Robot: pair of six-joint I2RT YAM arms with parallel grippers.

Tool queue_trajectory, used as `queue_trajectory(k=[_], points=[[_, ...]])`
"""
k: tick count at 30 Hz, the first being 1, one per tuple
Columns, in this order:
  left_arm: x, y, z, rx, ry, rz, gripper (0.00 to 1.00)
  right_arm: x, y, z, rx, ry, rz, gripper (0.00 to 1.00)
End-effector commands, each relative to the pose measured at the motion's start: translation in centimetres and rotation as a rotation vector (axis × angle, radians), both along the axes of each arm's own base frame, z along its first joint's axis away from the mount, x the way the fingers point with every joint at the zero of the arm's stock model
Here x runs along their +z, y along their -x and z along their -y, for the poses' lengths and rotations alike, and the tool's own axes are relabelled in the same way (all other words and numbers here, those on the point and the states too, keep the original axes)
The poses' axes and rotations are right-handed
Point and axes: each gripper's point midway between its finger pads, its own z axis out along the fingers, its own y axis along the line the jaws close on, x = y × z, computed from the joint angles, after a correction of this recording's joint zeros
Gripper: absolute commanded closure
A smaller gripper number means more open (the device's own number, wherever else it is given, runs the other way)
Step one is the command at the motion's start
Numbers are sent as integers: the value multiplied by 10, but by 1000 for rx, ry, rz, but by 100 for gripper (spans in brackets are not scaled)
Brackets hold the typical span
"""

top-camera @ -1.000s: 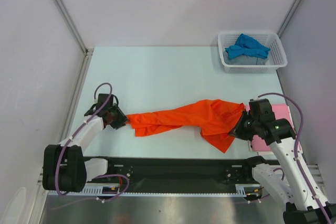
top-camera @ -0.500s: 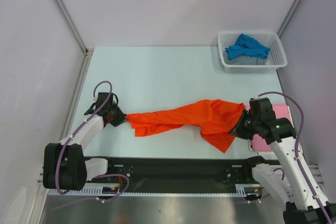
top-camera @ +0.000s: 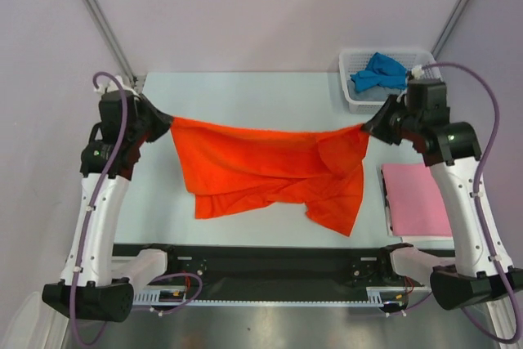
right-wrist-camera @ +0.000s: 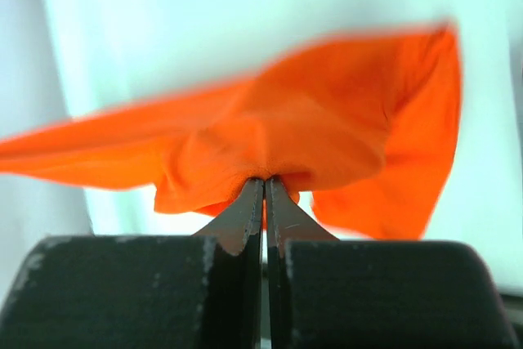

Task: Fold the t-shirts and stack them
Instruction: Flatten the tshirt out

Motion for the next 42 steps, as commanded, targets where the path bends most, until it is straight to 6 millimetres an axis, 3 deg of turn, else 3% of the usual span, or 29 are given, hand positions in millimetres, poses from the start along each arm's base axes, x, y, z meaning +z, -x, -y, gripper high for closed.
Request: queue_trajectory(k=[1, 2, 3, 4, 5, 6, 8, 9, 15, 20, 26, 32, 37, 40, 42], points=[[50, -4, -10, -4, -83, 85, 100, 65, -24, 13, -15, 36, 181, 100], [76, -6, -10, -3, -88, 144, 100, 76, -33, 14, -20, 38, 201, 100], [87, -9, -10, -7, -94, 172, 100, 107, -34, 17, -25, 38, 279, 100], [98, -10, -10, -17, -108, 200, 100, 123, -35, 19, -28, 41, 320, 100], [120, -8, -10, -18, -112, 251, 100, 131, -42, 22, -41, 54, 337, 100], [128, -10, -10, -22, -116, 271, 100, 161, -39, 28, -51, 68, 415, 100], [157, -6, -9, -29, -131, 345, 100, 184, -42, 29, -39, 74, 481, 100], [165, -7, -10, -27, -134, 365, 100, 209, -42, 28, -36, 72, 563, 100], [234, 7, -6, -60, -176, 552, 100, 280, -32, 25, -16, 55, 829, 100], [270, 21, -5, -62, -201, 648, 100, 314, -15, 22, 25, 72, 946, 100], [293, 44, -8, -44, -243, 715, 100, 348, 21, 21, 56, 92, 1086, 100], [321, 93, -21, 6, -323, 817, 100, 368, 61, 26, 59, 121, 1186, 100], [332, 137, -30, 21, -335, 885, 100, 381, 113, 29, 58, 118, 1277, 100], [344, 159, -37, 38, -313, 946, 100, 391, 134, 30, 55, 98, 1314, 100], [348, 163, -40, 54, -305, 964, 100, 394, 138, 30, 58, 90, 1328, 100]])
